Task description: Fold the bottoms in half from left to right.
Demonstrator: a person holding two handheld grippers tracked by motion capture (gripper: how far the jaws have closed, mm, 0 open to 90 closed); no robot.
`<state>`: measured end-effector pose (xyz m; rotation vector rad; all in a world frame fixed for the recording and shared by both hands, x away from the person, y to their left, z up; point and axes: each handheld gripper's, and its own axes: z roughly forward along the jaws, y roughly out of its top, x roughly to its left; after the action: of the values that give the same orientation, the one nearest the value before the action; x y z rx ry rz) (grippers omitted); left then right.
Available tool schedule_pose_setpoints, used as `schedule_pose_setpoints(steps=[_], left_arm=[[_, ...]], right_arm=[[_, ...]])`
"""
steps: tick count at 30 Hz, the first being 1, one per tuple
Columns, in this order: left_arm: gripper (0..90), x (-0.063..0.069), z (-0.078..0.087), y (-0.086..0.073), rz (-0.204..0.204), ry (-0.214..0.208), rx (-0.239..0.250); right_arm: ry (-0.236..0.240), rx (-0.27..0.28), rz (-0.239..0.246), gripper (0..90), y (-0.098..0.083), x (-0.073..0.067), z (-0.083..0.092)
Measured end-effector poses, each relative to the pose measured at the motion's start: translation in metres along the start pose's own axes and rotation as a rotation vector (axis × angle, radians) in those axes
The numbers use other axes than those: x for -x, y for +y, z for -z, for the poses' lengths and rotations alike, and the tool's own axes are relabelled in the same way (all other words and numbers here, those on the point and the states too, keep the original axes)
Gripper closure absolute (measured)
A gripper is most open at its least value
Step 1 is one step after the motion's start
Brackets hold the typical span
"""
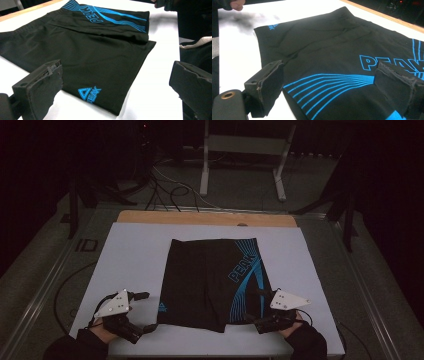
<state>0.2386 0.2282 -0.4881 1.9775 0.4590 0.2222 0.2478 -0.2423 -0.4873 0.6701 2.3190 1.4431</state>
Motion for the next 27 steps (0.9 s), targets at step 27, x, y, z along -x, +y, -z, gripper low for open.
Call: schedule_pose_setpoints(steps=[27], left_arm=[[0.1, 0.006, -0.008, 0.011, -0.021, -0.035, -0.012]], right_arm=[[-0.004, -0.014, -0.006, 9.6, 0.010, -0.007, -0.002]])
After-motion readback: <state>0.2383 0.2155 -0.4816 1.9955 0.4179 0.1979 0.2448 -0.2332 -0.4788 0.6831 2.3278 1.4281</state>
